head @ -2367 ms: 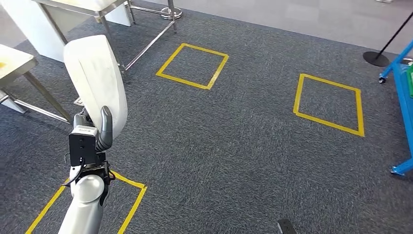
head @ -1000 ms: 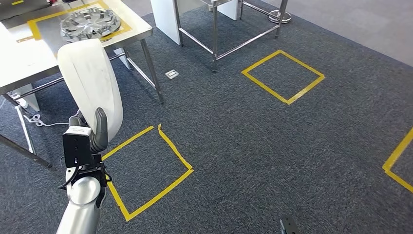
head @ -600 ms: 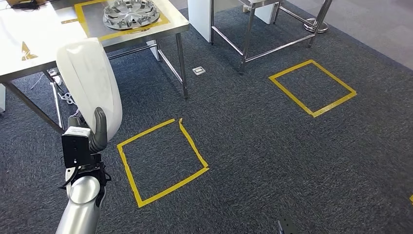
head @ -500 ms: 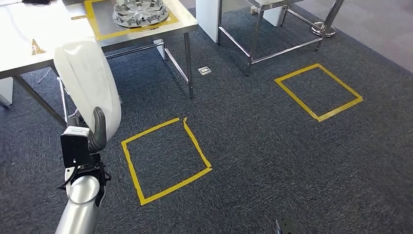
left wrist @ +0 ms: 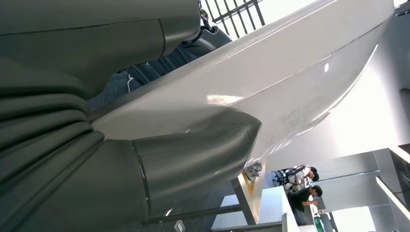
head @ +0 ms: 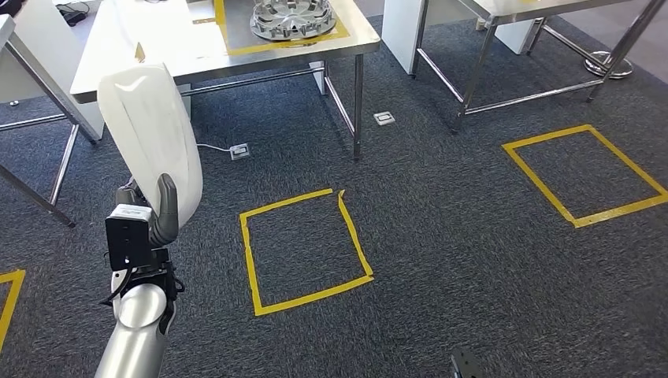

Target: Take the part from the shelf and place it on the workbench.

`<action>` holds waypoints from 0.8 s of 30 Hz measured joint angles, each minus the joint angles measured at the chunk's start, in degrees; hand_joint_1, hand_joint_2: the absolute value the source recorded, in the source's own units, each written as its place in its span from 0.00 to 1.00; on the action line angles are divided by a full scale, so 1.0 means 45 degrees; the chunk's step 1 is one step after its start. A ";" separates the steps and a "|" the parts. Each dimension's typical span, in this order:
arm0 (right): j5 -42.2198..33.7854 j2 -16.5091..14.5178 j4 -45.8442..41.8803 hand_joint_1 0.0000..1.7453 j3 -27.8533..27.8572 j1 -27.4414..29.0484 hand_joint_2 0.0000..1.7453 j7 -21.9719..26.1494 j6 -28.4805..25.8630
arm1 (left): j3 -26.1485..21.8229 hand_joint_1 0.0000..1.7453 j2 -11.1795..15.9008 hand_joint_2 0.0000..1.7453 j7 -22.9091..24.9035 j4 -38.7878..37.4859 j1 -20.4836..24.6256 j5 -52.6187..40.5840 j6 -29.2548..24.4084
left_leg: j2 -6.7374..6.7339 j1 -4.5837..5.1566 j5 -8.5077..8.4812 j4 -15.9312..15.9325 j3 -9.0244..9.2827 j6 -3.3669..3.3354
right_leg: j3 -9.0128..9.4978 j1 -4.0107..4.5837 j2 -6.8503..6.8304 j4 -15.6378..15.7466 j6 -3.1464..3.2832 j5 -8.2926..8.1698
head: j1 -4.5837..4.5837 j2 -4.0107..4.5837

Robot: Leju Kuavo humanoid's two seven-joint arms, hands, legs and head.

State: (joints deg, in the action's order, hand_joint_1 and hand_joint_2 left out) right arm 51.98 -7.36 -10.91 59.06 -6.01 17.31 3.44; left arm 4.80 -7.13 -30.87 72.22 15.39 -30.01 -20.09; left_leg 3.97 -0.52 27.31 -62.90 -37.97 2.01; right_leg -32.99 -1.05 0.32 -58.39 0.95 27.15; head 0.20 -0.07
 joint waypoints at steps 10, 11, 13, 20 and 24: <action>-0.0458 -0.0002 0.0000 0.00 0.0095 0.0029 0.00 0.0203 0.0165 | 0.0011 1.00 0.0022 1.00 0.0063 -0.0169 0.0030 0.0335 0.0092 | -0.1073 0.0028 -0.0028 0.0837 0.0987 -0.0190 | -0.0056 0.0140 -0.0890 -0.0097 -0.0177 0.0043 | 0.0040 0.0000; -0.0472 -0.0002 0.0000 0.00 0.0114 0.0023 0.00 0.0206 0.0168 | 0.0008 1.00 0.0030 1.00 0.0062 -0.0170 0.0026 0.0380 0.0126 | -0.1041 0.0058 -0.0037 0.0839 0.0981 -0.0283 | -0.0063 0.0153 -0.0907 -0.0097 -0.0257 0.0029 | 0.0034 0.0000; -0.0470 -0.0002 0.0000 0.00 0.0150 0.0024 0.00 0.0215 0.0169 | 0.0004 1.00 0.0046 1.00 0.0079 -0.0151 0.0026 0.0523 0.0285 | -0.0971 0.0067 -0.0084 0.0879 0.0992 -0.0411 | -0.0027 0.0143 -0.0897 -0.0028 -0.0352 -0.0002 | 0.0020 0.0000; -0.0472 0.0006 0.0000 0.00 0.0264 0.0022 0.00 0.0221 0.0174 | 0.0002 1.00 0.0045 1.00 0.0160 -0.0140 0.0035 0.0800 0.0664 | -0.0936 0.0087 -0.0087 0.0881 0.1001 -0.0532 | 0.0073 0.0128 -0.0811 0.0118 -0.0154 -0.0069 | -0.0103 0.0000; -0.0474 0.0002 0.0000 0.00 0.0315 0.0048 0.00 0.0213 0.0174 | 0.0002 1.00 0.0045 1.00 0.0163 -0.0141 0.0037 0.0874 0.0716 | -0.0957 0.0107 -0.0079 0.0866 0.0983 -0.0557 | 0.0068 0.0106 -0.0787 0.0155 -0.0369 -0.0101 | -0.0101 0.0000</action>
State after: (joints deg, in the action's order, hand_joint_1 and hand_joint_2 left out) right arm 49.85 -7.34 -10.91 60.47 -5.80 18.27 4.22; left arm 4.81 -6.93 -30.14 71.58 15.56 -26.08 -16.86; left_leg -0.33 -0.04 26.95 -59.00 -33.55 -0.49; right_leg -32.68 -0.58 -3.22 -57.69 -0.71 26.69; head -0.25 -0.07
